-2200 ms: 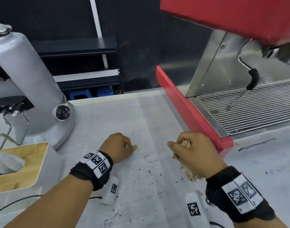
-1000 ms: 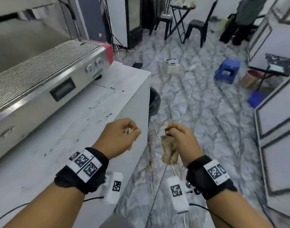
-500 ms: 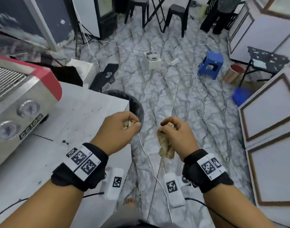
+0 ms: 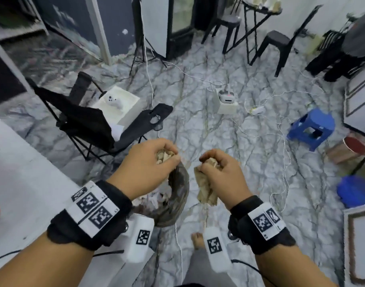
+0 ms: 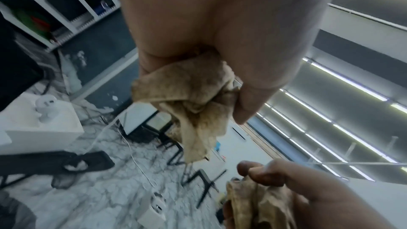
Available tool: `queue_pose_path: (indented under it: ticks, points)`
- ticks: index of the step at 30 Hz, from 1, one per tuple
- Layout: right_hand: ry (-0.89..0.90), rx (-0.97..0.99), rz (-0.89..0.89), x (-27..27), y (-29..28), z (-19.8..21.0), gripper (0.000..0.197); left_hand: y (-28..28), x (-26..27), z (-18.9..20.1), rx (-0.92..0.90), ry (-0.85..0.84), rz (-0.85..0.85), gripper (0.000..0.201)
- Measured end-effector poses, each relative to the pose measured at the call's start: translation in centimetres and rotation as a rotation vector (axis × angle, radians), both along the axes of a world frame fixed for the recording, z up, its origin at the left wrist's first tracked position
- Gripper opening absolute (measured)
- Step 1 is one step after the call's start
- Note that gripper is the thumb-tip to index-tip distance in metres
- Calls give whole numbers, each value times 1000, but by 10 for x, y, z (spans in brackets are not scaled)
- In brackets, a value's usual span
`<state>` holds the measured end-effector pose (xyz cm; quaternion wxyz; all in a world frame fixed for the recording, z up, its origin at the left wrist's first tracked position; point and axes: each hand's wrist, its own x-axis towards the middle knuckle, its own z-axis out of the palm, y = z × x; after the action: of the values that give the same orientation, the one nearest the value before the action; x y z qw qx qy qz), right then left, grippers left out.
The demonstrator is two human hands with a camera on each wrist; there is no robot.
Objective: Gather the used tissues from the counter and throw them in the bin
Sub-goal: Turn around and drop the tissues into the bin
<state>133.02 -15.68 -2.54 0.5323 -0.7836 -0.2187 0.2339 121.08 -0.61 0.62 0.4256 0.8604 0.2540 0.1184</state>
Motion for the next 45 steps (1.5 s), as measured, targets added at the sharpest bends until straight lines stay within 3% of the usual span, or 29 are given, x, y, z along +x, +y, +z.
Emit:
queue_pose_path:
  ticks: [6,11,15,18,23,25,28,30,32,35,38,43,45]
  points:
    - [81,-68,304,117,75,-28,5,32,86,-33,-4,40,361,4]
    - [217,-187,360,165,116,-93,10,47,134,-100,-113,166,580,9]
    - [346,-244,256,177,134,-164,4,58,155,-170,-275,219,803,15]
    - [465,-301,228,184,148,-223,11,65,163,-233,-426,288,928,26]
    - [522,-351,188,180,171,-317,7,65,163,-329,-616,310,1104,41]
    - [580,-386,206,170,175,-355,18,61,159,-364,-684,336,1121,45]
    - [638,-429,314,157,175,-402,53,55,146,-405,-758,365,1111,47]
    - [665,-448,380,153,169,-421,48,53,140,-422,-768,370,1124,44]
    - [623,-476,404,152,162,-431,34,51,136,-431,-780,365,1138,46]
    - [633,-476,362,152,155,-434,38,50,134,-432,-796,346,1158,40]
    - [675,-431,331,153,152,-416,27,51,138,-416,-796,321,1152,36]
    - [609,-447,372,165,137,-351,27,50,150,-345,-701,291,1068,38]
    - [541,-481,440,174,119,-320,36,47,154,-305,-662,254,1034,38]
